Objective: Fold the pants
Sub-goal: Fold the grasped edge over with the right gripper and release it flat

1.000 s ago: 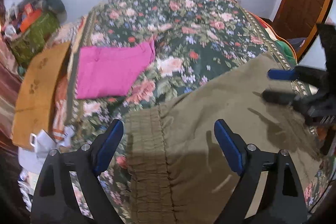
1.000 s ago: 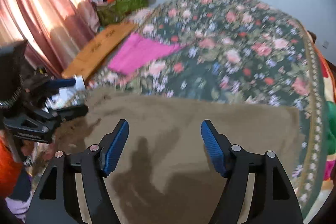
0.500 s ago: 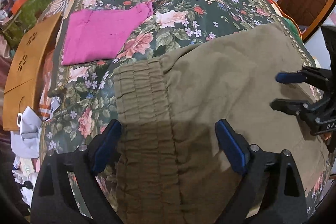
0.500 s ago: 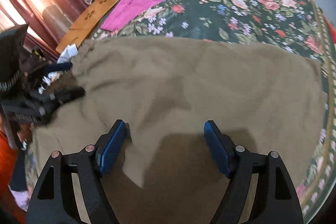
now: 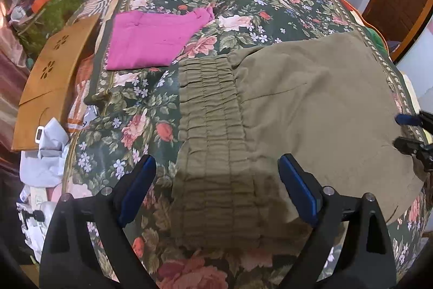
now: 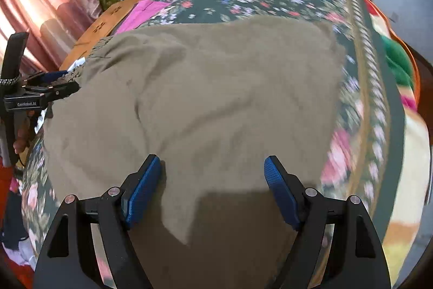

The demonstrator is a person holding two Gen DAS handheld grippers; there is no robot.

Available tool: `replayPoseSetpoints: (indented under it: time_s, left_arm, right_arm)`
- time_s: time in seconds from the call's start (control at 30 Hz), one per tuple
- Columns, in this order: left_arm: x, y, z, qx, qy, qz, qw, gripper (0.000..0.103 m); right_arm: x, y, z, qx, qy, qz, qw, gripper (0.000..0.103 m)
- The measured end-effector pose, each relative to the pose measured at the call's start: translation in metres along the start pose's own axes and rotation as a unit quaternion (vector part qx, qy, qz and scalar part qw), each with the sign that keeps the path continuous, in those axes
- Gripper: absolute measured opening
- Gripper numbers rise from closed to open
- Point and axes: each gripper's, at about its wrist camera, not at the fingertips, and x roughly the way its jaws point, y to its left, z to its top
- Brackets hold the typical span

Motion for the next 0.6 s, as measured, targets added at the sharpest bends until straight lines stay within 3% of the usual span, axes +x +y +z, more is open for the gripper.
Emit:
replayPoseSetpoints:
  time_s: [0.23,0.33,0.6]
  left_arm:
    - [-0.014,0.000,-0.017,-0.004,-0.012,0.010,0.9999,0.093]
    - [-0.021,0.001,-0.023,-0.009,-0.016,0.015,0.9997,0.093]
    - [-0.036,0.003,-0.038,-0.017,-0.025,0.019,0.9994,0.093]
  right_arm:
    - [-0.027,-0.008,-0.045,0.024,-0.032,-0.027,0.999,0.078]
    - [-0.034,-0.019,-0.055,0.064,-0.039,-0.007,0.997,0.078]
    - [-0.048,-0.022,-0.069,0.076,-0.050,-0.030,0.995,0.078]
